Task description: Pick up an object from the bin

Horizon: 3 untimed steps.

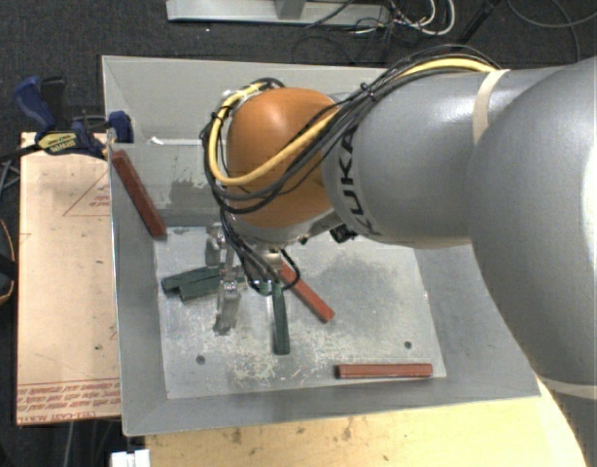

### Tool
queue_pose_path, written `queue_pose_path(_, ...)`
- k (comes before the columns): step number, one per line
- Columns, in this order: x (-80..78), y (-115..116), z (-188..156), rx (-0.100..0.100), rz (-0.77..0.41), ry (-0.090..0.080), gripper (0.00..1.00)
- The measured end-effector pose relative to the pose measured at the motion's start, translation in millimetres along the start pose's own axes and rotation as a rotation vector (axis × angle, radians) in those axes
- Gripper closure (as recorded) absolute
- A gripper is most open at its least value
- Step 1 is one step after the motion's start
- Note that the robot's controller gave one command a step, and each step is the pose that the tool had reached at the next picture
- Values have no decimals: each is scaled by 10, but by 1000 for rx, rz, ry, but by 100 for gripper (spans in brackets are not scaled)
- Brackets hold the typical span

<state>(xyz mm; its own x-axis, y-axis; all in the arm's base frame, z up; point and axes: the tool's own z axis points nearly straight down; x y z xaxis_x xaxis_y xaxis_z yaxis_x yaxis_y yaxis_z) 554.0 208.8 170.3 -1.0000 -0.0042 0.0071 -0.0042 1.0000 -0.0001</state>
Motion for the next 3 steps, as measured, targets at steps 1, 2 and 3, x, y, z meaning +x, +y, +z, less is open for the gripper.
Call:
queue_pose_path(1, -19, -10, -46, -1, 4, -7, 0)
queue_pose_path(2, -378, -187, 852, -2, 145, -7, 100)
queue_pose_path(3, -378, -187, 852, -2, 145, -7, 100)
